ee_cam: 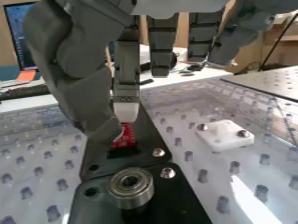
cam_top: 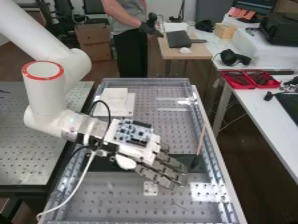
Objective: Grab the pcb board and place it in the clear container
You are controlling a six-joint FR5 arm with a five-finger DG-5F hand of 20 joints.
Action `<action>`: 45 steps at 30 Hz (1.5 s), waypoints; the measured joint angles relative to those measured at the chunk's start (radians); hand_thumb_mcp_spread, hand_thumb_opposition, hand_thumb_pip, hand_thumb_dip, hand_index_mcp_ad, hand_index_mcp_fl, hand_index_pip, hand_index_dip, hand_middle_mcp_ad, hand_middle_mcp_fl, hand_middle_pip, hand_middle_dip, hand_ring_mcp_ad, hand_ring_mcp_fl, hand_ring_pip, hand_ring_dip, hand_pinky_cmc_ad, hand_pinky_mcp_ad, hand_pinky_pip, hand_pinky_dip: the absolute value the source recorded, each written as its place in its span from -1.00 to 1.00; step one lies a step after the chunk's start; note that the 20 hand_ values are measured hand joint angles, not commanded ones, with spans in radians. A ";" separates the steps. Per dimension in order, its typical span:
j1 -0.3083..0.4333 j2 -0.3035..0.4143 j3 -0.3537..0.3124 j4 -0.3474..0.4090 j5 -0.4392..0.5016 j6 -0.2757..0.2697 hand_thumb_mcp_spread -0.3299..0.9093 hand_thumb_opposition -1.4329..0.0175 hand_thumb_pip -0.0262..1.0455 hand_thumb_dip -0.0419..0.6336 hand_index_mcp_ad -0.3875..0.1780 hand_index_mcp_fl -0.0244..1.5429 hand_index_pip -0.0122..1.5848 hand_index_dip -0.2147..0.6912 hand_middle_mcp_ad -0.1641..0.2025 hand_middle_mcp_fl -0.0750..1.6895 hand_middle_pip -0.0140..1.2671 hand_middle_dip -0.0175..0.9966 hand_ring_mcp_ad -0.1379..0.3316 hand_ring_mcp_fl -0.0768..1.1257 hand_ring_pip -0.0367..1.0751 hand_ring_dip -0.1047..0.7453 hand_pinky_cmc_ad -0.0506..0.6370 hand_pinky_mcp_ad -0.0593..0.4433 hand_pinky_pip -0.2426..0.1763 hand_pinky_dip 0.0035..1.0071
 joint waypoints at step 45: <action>-0.039 -0.037 0.060 -0.044 -0.112 -0.081 0.37 -0.28 0.28 -0.05 0.02 -0.46 0.90 -0.19 0.23 -0.69 -0.78 -0.62 0.31 -0.79 -0.77 -0.70 -0.04 -0.24 -0.04 -0.59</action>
